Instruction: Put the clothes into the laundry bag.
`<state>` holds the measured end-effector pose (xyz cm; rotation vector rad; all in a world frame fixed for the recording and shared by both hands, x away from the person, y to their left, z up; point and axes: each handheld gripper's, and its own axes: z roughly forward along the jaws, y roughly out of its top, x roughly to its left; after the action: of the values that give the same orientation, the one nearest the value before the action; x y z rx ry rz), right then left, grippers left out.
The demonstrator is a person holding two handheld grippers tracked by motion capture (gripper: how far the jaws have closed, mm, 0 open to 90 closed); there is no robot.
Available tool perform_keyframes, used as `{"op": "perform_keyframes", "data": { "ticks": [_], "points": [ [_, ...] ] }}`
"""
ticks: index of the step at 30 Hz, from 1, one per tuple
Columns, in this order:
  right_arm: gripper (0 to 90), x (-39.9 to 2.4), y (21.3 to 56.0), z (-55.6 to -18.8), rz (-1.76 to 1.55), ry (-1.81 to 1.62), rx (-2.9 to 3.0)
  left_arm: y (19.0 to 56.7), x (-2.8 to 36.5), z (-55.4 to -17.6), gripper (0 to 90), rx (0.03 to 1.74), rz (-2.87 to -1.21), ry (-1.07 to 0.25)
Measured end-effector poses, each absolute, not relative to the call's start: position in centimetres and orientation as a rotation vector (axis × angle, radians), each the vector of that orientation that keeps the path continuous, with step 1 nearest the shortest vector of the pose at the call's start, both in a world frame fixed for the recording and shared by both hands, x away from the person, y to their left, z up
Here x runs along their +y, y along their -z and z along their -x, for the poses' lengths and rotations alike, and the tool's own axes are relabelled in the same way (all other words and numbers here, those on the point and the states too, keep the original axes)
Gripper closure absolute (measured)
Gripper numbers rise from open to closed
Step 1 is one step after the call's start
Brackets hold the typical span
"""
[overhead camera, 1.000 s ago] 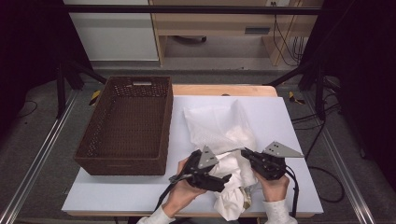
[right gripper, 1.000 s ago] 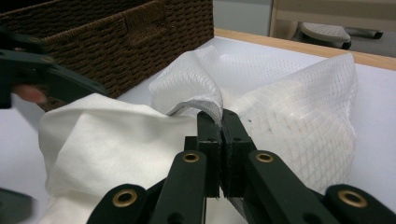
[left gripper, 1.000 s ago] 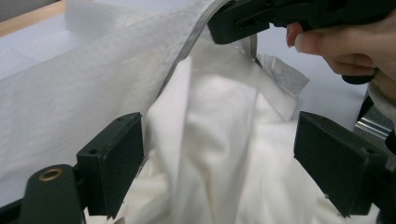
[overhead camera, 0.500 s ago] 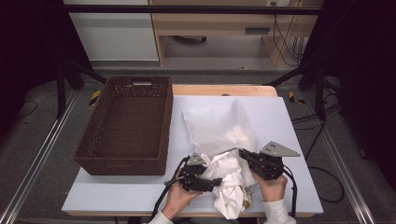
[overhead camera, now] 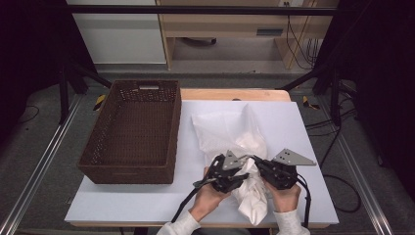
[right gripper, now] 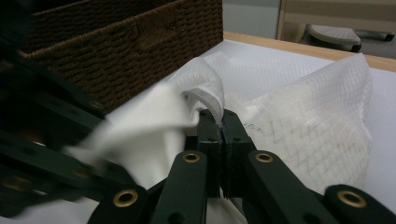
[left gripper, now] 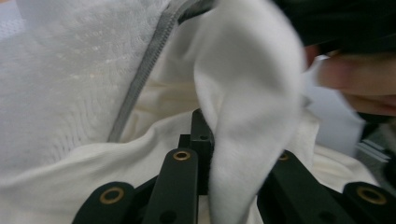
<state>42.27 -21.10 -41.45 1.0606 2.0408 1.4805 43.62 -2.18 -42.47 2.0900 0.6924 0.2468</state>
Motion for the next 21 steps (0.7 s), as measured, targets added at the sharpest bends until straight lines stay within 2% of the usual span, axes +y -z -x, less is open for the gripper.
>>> {"op": "perform_keyframes", "data": {
  "ticks": [5,9,14,16,17,19,21],
  "points": [
    [88.8,-21.3,40.9,-41.9,-1.047,-1.511,2.023,44.9,-4.2,-46.2,77.8,0.769,-2.091,-0.244],
    [88.8,-21.3,41.3,-42.1,-1.062,-1.497,2.03,45.0,-5.2,-46.5,76.1,0.735,-2.113,-0.33],
    [88.8,-21.4,41.8,-42.3,-1.084,-1.468,2.035,45.4,-4.8,-46.4,70.4,0.698,-2.08,-0.312],
    [88.8,-21.3,41.8,-42.4,-1.084,-1.47,2.039,45.3,-4.3,-46.0,63.6,0.699,-2.058,-0.281],
    [88.8,-21.2,41.9,-42.4,-1.081,-1.466,2.042,45.0,-4.0,-45.7,57.4,0.695,-2.047,-0.262],
    [88.8,-21.2,41.9,-42.4,-1.077,-1.463,2.042,44.5,-3.5,-45.0,39.4,0.669,-2.05,-0.238],
    [88.8,-21.3,41.9,-42.4,-1.081,-1.464,2.042,43.6,-2.7,-44.0,28.3,0.647,-2.068,-0.27]
  ]
}}
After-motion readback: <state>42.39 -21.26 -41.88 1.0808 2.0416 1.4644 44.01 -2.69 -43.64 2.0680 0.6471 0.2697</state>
